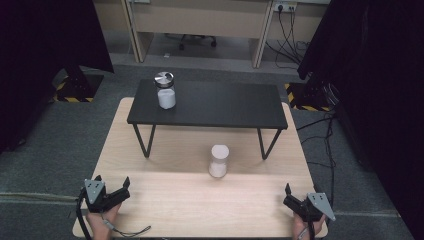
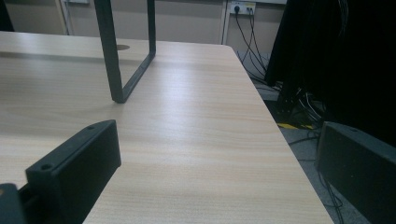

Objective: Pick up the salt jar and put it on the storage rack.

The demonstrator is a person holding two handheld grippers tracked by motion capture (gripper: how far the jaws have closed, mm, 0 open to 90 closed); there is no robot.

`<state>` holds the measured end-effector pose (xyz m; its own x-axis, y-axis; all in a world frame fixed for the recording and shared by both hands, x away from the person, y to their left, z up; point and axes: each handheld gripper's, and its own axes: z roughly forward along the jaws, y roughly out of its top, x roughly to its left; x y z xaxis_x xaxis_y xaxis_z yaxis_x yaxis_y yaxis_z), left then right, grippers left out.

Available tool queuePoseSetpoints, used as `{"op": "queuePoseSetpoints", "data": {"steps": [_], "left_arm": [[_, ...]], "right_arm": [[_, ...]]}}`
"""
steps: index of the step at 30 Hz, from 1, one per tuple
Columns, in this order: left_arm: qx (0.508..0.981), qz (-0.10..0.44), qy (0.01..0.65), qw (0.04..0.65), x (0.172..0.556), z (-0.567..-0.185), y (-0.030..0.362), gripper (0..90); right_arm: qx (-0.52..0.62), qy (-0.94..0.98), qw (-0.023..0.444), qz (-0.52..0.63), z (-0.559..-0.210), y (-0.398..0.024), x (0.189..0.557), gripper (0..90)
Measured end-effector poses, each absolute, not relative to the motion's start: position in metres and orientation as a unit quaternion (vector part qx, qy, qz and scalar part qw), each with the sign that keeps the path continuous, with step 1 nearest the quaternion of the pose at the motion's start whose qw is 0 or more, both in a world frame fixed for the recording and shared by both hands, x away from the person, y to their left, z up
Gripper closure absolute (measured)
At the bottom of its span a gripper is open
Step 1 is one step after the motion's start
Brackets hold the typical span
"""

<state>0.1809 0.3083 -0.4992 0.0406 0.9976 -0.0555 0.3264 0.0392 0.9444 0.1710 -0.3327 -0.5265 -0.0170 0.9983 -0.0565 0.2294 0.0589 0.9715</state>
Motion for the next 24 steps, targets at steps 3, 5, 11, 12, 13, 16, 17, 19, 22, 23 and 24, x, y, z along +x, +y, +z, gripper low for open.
{"op": "queuePoseSetpoints", "data": {"steps": [3,5,11,12,13,16,17,19,22,23,24], "left_arm": [[0.574,0.385,0.577,0.435,0.1809,-0.5005,0.3094,0.0],[0.575,0.387,0.576,0.435,0.1811,-0.5008,0.3093,0.0],[0.577,0.382,0.579,0.432,0.1836,-0.5022,0.3093,0.0],[0.577,0.380,0.580,0.432,0.1840,-0.5020,0.3097,0.0],[0.577,0.380,0.580,0.432,0.1840,-0.5020,0.3097,0.0],[0.576,0.384,0.580,0.429,0.1831,-0.5027,0.3078,0.0],[0.576,0.385,0.580,0.428,0.1830,-0.5028,0.3076,0.0],[0.576,0.385,0.581,0.428,0.1830,-0.5028,0.3073,0.0],[0.575,0.384,0.583,0.427,0.1831,-0.5027,0.3075,0.0],[0.574,0.384,0.583,0.427,0.1827,-0.5029,0.3073,0.0],[0.574,0.384,0.584,0.427,0.1826,-0.5030,0.3070,0.0]], "right_arm": [[0.537,0.572,0.451,0.426,-0.5264,-0.3327,0.1711,0.3],[0.536,0.573,0.451,0.426,-0.5264,-0.3327,0.1711,0.3],[0.536,0.572,0.451,0.426,-0.5266,-0.3325,0.1707,0.3],[0.536,0.572,0.451,0.426,-0.5267,-0.3324,0.1707,0.3],[0.536,0.572,0.451,0.426,-0.5267,-0.3325,0.1706,0.3],[0.535,0.572,0.451,0.427,-0.5268,-0.3327,0.1704,0.3],[0.535,0.572,0.451,0.428,-0.5269,-0.3328,0.1703,0.3],[0.535,0.572,0.451,0.428,-0.5270,-0.3329,0.1702,0.3],[0.534,0.572,0.451,0.430,-0.5275,-0.3332,0.1699,0.3],[0.534,0.571,0.451,0.430,-0.5276,-0.3333,0.1698,0.3],[0.534,0.571,0.451,0.430,-0.5275,-0.3333,0.1698,0.3]]}}
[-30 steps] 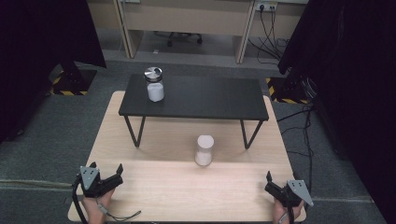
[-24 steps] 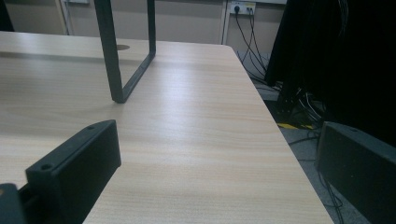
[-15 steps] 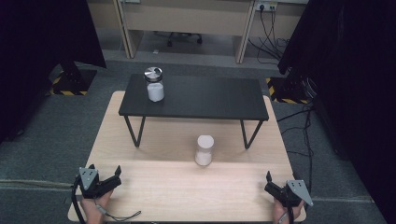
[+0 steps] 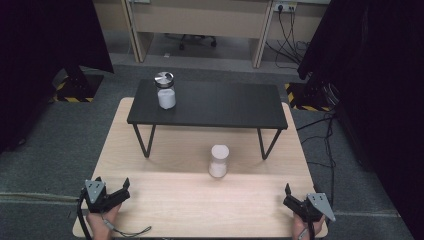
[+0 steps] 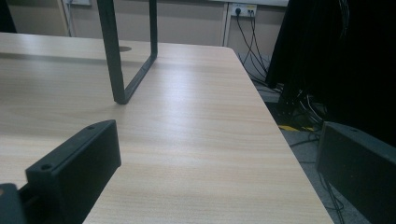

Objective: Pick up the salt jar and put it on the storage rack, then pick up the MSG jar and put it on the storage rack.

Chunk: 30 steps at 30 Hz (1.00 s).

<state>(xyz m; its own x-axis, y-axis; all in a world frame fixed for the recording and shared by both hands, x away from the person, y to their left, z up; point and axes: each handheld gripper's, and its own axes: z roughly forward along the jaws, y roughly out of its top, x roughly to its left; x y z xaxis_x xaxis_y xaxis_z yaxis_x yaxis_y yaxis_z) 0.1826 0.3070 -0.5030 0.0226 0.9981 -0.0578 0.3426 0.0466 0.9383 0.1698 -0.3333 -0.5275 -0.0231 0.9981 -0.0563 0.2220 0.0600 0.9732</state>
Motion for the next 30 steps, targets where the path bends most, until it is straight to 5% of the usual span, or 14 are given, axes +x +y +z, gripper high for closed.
{"op": "queuePoseSetpoints", "data": {"steps": [30], "left_arm": [[0.588,0.390,0.572,0.419,0.1820,-0.5040,0.3026,0.0]], "right_arm": [[0.529,0.566,0.448,0.446,-0.5298,-0.3360,0.1686,0.3]]}}
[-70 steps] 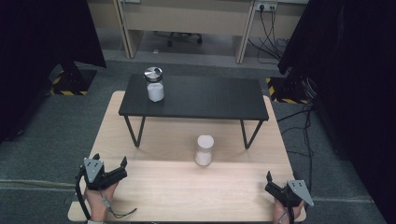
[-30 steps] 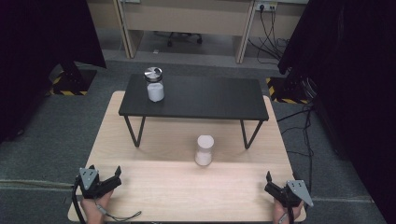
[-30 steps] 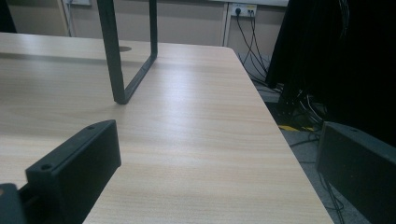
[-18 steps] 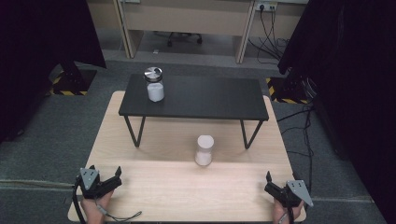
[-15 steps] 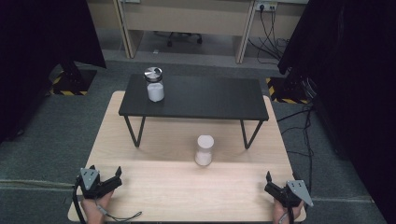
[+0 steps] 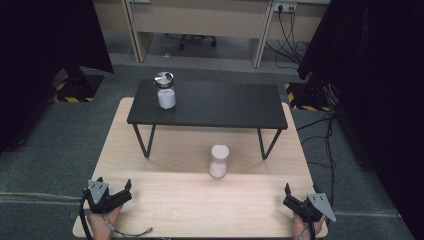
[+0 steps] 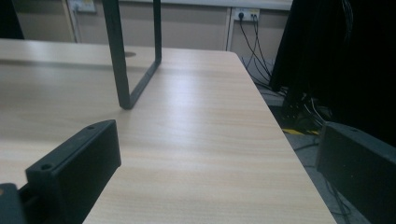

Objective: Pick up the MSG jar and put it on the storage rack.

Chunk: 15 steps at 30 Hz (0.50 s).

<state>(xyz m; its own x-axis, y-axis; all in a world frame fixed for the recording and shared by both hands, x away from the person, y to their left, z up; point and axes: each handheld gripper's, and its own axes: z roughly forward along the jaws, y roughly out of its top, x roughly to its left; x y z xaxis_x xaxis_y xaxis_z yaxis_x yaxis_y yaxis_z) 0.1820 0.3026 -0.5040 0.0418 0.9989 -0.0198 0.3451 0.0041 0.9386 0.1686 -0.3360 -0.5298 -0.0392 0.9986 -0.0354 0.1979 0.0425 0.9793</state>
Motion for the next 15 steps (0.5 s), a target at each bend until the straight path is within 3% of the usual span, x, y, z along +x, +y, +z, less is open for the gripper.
{"op": "queuePoseSetpoints", "data": {"steps": [15], "left_arm": [[0.591,0.396,0.569,0.413,0.1818,-0.5044,0.3002,0.0]], "right_arm": [[0.484,0.588,0.399,0.511,-0.5284,-0.3402,0.1666,0.3]]}}
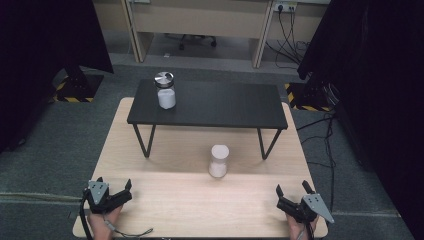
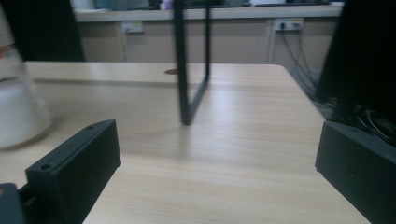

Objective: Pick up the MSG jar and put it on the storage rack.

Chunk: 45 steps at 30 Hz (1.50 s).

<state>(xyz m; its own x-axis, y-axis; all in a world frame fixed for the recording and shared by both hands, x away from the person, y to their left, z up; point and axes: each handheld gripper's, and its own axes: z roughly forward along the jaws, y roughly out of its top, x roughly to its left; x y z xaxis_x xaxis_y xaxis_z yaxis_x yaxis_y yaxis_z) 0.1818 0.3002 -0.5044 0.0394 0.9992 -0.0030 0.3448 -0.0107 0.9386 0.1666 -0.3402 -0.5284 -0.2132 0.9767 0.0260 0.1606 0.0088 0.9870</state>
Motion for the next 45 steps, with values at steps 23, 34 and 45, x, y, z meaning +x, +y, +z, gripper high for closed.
{"op": "queuePoseSetpoints", "data": {"steps": [23,34,45], "left_arm": [[0.588,0.395,0.571,0.416,0.182,-0.505,0.301,0.0],[0.584,0.396,0.571,0.420,0.181,-0.506,0.302,0.0],[0.581,0.397,0.570,0.424,0.180,-0.507,0.303,0.0]], "right_arm": [[0.414,0.627,0.335,0.569,-0.513,-0.307,0.199,0.3],[0.392,0.637,0.311,0.587,-0.510,-0.293,0.213,0.3],[0.376,0.645,0.275,0.605,-0.512,-0.277,0.226,0.3]]}}
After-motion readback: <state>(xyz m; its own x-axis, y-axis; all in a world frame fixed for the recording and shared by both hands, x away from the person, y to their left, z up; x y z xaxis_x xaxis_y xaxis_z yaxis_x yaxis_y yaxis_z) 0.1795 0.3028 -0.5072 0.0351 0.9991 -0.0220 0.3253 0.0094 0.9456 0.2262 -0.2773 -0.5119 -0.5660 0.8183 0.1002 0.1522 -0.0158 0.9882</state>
